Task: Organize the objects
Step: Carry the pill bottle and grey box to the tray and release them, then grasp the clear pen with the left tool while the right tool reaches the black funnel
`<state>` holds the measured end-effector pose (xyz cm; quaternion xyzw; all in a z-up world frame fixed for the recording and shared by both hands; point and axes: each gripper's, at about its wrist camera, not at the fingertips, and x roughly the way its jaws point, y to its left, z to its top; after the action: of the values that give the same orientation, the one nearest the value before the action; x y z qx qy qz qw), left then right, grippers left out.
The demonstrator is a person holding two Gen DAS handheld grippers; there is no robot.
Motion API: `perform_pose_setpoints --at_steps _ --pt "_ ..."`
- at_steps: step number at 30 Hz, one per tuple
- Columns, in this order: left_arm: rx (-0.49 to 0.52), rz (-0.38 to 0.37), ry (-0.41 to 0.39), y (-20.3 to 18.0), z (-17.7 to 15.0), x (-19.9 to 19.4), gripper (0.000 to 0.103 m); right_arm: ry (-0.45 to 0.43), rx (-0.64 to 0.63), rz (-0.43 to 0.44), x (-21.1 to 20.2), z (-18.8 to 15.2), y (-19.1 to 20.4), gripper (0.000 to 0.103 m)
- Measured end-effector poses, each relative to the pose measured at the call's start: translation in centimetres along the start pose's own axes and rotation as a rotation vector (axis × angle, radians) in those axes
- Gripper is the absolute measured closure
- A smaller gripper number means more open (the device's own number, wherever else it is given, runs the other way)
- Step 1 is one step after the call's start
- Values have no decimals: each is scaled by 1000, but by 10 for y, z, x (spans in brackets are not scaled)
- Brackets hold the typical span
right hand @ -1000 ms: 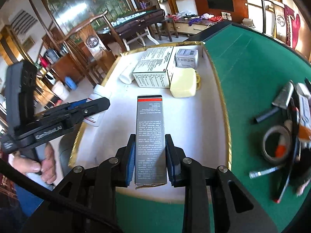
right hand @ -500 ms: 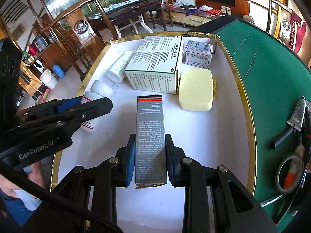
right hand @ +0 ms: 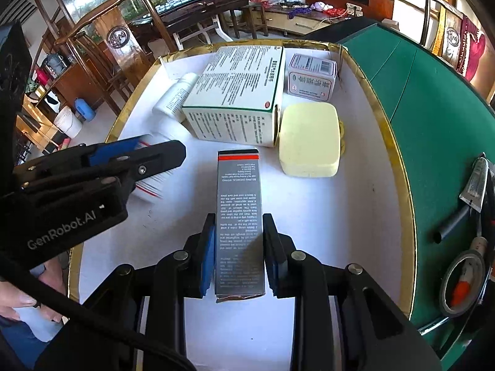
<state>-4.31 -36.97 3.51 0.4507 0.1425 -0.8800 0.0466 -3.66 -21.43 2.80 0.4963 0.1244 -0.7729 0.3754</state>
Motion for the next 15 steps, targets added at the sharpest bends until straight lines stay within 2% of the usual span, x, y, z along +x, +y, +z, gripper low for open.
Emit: perform_pose_setpoints --at_steps 1,3,5,9,13,15 --pt "1 -2 2 -1 0 0 68 0 2 0 0 0 0 77" --pt "5 -14 0 -4 -1 -2 63 7 8 6 -2 0 -1 68" --pt "2 -9 -10 -5 -4 -7 63 5 13 5 -5 -1 -3 63" --pt "22 -10 -51 -19 -8 -27 63 -62 43 39 -33 -10 -15 63" --pt "143 -69 -89 -59 -15 -54 63 -138 66 87 -78 -34 -36 62" --pt "231 -138 -85 -89 -20 -62 62 -186 92 86 -106 -55 -58 59"
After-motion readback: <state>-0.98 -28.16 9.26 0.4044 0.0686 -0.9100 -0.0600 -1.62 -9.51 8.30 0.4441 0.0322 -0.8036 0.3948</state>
